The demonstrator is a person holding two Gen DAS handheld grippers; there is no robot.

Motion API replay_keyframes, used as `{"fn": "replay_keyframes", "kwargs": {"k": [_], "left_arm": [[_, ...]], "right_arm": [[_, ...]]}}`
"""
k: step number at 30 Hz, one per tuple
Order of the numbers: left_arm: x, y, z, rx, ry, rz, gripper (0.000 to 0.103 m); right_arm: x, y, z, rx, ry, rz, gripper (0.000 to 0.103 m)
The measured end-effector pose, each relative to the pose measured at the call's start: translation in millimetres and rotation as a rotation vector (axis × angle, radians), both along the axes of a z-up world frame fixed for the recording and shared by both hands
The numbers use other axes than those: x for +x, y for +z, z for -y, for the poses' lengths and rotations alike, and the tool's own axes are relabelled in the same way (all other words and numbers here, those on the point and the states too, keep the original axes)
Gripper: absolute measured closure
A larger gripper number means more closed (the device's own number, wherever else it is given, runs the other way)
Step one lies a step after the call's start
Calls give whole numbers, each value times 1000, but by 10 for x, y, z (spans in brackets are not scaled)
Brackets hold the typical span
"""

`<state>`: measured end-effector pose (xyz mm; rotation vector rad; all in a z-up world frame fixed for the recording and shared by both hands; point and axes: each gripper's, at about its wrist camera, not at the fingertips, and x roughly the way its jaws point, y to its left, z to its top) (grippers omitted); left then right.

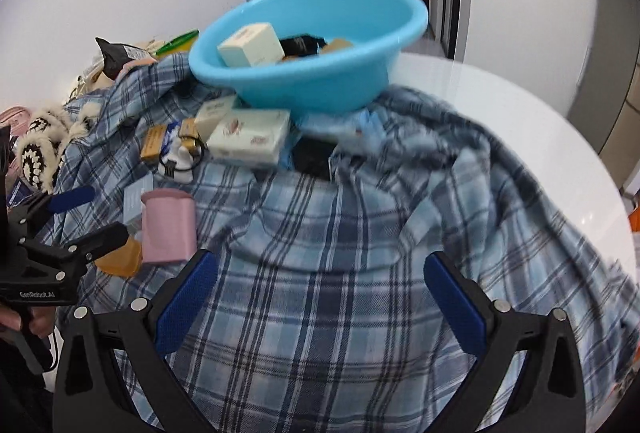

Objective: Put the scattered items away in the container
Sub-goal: 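Lower the left tool onto the tan soap dish and close it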

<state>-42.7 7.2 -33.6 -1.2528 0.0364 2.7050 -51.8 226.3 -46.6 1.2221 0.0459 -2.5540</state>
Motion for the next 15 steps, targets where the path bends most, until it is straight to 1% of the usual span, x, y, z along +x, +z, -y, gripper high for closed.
{"fn": "replay_keyframes", "kwargs": {"k": [4,8,10,12,14,15], "left_arm": [[42,-58,-55,-23,-39,9,0],[30,-65,-106,-17,-57,15,0],[0,-61,-164,-22,-95,20,0],[-47,-67,-262,-63,-176,33,0],[-70,-75,-320,-155,-210,40,0],[-64,-69,-321,-182,-226,35,0]], "right_arm": [[5,-26,3,29,-10,-3,0],[18,-15,25,56,3,-6,0],[27,-9,41,68,14,-14,0],[37,-7,58,80,25,-23,0],[47,-1,65,88,30,-27,0],[55,2,62,88,32,-30,0]]}}
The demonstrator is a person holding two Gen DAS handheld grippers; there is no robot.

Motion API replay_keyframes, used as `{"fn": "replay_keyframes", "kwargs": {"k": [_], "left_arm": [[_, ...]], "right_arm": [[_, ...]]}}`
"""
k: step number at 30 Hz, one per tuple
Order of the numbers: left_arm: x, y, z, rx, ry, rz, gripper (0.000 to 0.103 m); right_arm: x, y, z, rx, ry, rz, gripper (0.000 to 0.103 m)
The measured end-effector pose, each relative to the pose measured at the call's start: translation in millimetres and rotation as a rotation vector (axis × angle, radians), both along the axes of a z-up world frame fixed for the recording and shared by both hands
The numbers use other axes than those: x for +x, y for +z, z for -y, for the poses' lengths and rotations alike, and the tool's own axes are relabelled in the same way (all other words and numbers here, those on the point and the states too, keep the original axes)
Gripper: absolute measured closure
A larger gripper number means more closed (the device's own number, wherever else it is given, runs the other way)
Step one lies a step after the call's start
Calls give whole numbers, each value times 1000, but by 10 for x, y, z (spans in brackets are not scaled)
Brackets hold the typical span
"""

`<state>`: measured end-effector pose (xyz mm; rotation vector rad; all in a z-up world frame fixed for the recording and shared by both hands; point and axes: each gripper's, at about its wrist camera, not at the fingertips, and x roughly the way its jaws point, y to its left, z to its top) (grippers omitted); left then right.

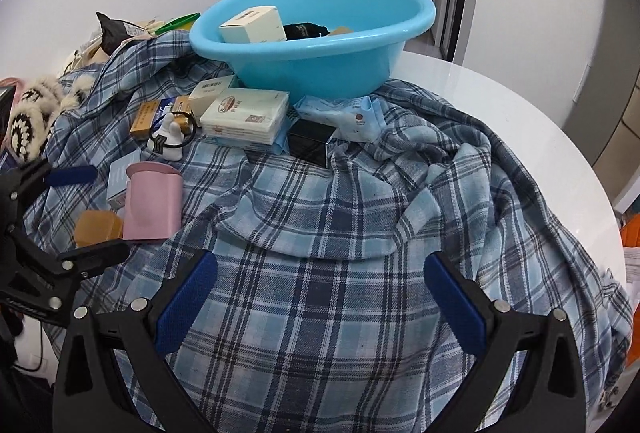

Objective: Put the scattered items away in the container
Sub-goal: 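Lower the left tool onto the tan soap dish and close it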

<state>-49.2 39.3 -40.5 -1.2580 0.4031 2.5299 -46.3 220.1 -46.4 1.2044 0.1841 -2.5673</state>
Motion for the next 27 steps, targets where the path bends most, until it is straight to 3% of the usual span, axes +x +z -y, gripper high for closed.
{"fn": "replay_keyframes", "kwargs": {"k": [4,8,14,18,19,23,27], "left_arm": [[-97,-24,44,18,-65,103,0],[-216,-73,43,38,-230,184,0],[-312,-95,-45,-85,-385,125,0],[-407,-139,-95,-108,-400,138,0],[-421,-149,-107,-114,-395,136,2],[-502,-137,-44,-58,-321,178,36],[-495,-16,127,-36,-249,155,52]], "right_arm": [[-6,-29,-18,5,-6,-6,0],[-44,-66,-12,-21,5,25,0],[-31,-90,9,-25,23,36,0],[-31,-90,0,-34,25,40,0],[-30,-89,-6,-36,25,39,0],[-38,-104,-45,-45,16,47,0],[-43,-107,-92,-68,8,57,0]]}}
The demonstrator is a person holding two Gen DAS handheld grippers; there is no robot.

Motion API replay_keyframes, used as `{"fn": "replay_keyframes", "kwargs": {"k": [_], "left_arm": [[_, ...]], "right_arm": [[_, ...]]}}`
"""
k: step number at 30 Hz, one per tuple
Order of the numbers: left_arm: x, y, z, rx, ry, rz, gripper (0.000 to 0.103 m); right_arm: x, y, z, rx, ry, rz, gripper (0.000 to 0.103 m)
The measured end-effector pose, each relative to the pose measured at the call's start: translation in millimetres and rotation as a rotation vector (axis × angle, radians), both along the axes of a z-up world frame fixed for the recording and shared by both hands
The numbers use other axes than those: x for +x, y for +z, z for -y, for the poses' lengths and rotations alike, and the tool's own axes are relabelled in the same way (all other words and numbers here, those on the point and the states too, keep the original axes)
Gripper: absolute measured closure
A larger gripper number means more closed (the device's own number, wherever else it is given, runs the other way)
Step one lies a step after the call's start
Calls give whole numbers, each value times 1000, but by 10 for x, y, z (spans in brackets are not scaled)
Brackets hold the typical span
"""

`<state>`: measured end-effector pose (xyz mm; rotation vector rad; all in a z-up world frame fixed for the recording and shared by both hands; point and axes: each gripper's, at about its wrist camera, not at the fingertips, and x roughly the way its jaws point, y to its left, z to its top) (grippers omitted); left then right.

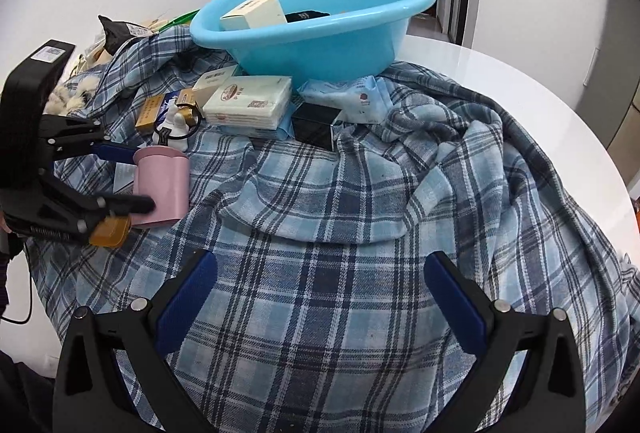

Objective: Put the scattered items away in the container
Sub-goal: 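Lower the left tool onto the tan soap dish and close it, then lift the tan soap dish off the shirt with the left tool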

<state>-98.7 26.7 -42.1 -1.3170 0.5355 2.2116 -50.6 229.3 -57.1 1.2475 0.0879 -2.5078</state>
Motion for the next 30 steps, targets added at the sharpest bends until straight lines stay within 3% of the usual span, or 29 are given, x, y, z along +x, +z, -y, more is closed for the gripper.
{"fn": "replay_keyframes", "kwargs": {"k": [2,6,7,10,14,18,21,22,26,30], "left_arm": [[14,37,66,-22,24,-12,57],[73,65,182,-36,45,3,55],[99,70,208,-32,55,8,50],[202,56,334,9,93,54,18],[376,-11,346,83,140,142,17],[473,-87,258,28,143,96,17],[425,-146,278,32,136,130,17],[424,-165,297,30,130,139,19],[475,-197,339,5,122,154,56],[565,-122,333,31,114,159,58]], "right_arm": [[-1,1,-15,-13,-3,4,0],[-1,2,1,-32,5,14,0],[5,4,15,-31,11,15,0],[21,3,59,-20,29,11,0],[13,-24,88,-17,39,18,0],[-9,-40,109,-36,41,29,0],[21,-22,123,-40,48,22,0],[34,-15,125,-34,49,16,0],[44,-25,96,-17,38,9,0],[-10,-106,65,-32,25,46,0]]}}
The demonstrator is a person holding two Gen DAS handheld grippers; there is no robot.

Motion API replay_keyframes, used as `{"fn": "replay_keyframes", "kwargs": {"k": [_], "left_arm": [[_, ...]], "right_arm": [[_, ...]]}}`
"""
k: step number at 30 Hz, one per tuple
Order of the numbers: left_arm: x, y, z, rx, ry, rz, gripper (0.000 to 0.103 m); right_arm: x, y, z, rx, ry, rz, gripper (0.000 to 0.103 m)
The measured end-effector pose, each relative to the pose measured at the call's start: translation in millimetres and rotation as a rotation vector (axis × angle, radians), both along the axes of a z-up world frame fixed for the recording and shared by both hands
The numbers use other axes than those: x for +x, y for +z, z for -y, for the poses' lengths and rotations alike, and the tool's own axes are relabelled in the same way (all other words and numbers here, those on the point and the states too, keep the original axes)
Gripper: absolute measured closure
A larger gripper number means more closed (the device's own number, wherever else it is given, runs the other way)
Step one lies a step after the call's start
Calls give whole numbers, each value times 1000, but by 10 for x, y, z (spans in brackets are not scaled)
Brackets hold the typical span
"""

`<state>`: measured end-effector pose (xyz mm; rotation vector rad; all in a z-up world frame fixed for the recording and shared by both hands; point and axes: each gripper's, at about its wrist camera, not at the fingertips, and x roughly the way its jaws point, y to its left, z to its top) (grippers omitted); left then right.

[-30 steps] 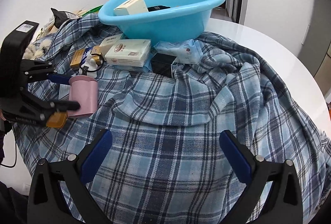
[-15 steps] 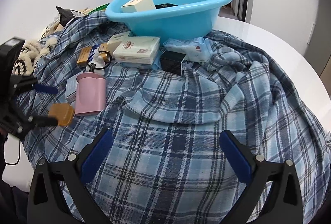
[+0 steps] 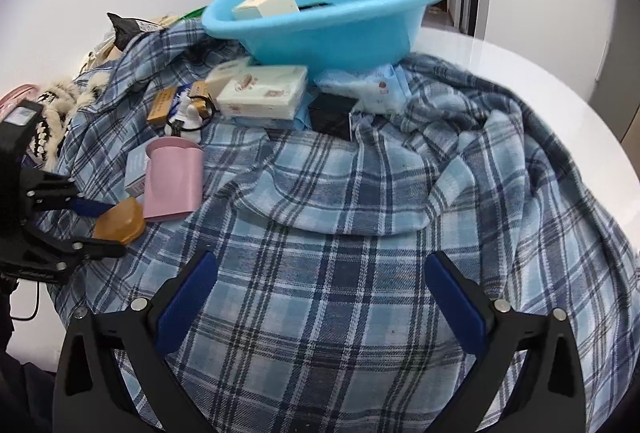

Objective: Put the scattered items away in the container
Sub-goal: 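Lift the tan soap dish off the shirt with the left tool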

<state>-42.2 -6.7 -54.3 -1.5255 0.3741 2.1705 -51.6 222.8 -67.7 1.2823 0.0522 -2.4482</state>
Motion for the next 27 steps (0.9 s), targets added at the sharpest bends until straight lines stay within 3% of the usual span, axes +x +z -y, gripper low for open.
{"fn": "replay_keyframes", "kwargs": {"k": [4,7,9,10,12,13,16,20,27], "left_arm": [[26,-53,-90,-23,-14,-14,57],[-13,-87,-118,-5,-5,-23,37],[-55,-93,-109,21,11,-18,35],[-63,-94,-109,28,18,-18,36],[-70,-79,-93,19,31,-44,58],[-74,-70,-78,3,39,-57,59],[-106,-20,16,50,73,-33,59],[-100,106,84,52,104,-74,59],[-217,94,209,20,174,-136,58]], "right_arm": [[-11,-29,6,-35,6,21,0],[5,-22,35,-25,12,13,0],[12,-19,36,-18,14,9,0],[13,-18,31,-15,13,9,0],[5,-25,17,-12,8,11,0],[0,-28,8,-12,4,13,0],[-21,-15,-2,-19,-2,24,0],[-28,140,93,-7,29,6,0],[-183,439,627,-33,101,-12,0]]}}
